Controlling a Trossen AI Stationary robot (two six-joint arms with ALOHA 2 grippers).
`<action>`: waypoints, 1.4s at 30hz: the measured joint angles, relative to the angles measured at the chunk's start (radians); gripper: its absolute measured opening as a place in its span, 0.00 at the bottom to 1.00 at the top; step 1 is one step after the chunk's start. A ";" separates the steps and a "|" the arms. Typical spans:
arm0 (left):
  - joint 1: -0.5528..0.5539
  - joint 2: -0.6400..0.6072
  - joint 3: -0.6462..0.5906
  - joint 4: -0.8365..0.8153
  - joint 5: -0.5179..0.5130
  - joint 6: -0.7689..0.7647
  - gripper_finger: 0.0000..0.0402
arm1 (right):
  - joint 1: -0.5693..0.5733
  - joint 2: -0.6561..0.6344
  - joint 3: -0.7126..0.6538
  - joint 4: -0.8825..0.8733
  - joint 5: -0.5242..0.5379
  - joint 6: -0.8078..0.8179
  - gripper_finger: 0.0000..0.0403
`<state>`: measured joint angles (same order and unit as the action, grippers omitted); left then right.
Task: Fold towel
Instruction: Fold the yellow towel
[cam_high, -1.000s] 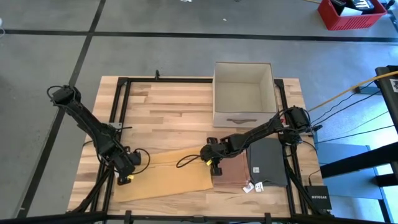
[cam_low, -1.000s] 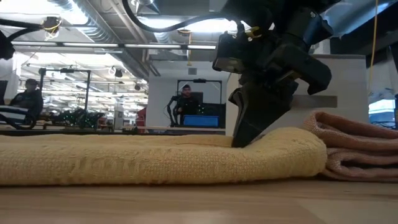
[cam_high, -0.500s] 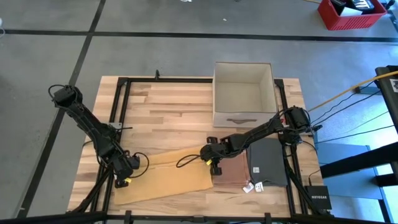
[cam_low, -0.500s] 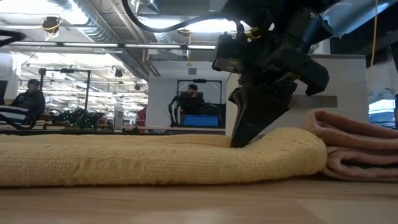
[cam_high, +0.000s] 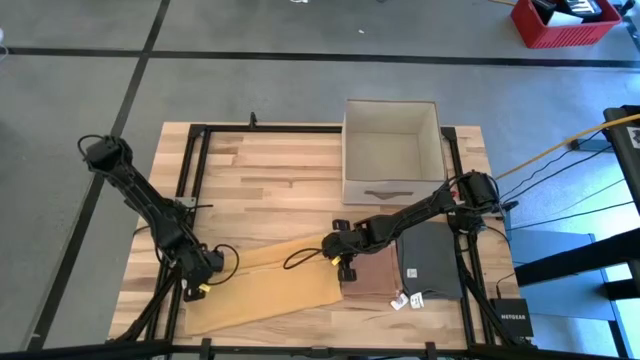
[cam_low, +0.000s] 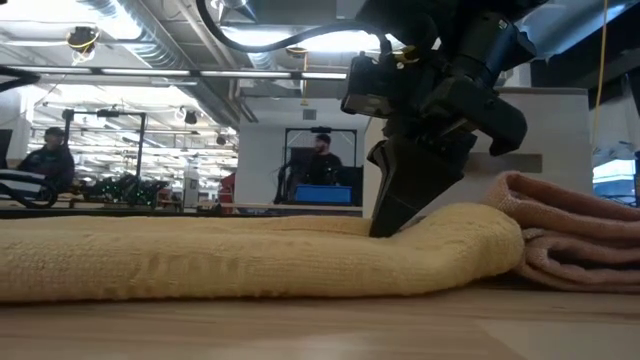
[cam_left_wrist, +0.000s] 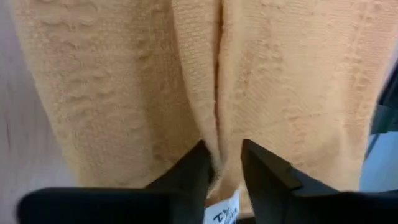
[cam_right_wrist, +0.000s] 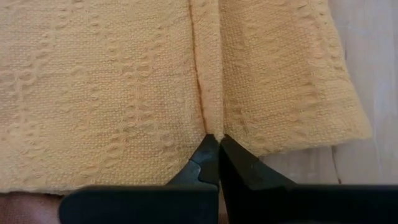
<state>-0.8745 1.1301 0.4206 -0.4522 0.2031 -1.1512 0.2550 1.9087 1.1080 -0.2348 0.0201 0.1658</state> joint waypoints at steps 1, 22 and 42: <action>0.000 -0.008 0.000 -0.003 0.004 -0.005 0.19 | 0.000 0.000 0.000 0.000 0.001 0.000 0.01; -0.077 -0.050 0.126 -0.184 -0.134 -0.288 0.00 | 0.001 -0.021 0.150 -0.231 0.157 -0.048 0.01; -0.171 0.022 0.135 -0.455 -0.329 -0.445 0.02 | -0.016 -0.004 0.099 -0.150 0.447 -0.095 0.01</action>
<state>-1.0458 1.1523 0.5552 -0.9073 -0.1259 -1.5966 0.2394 1.9045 1.2068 -0.3847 0.4668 0.0708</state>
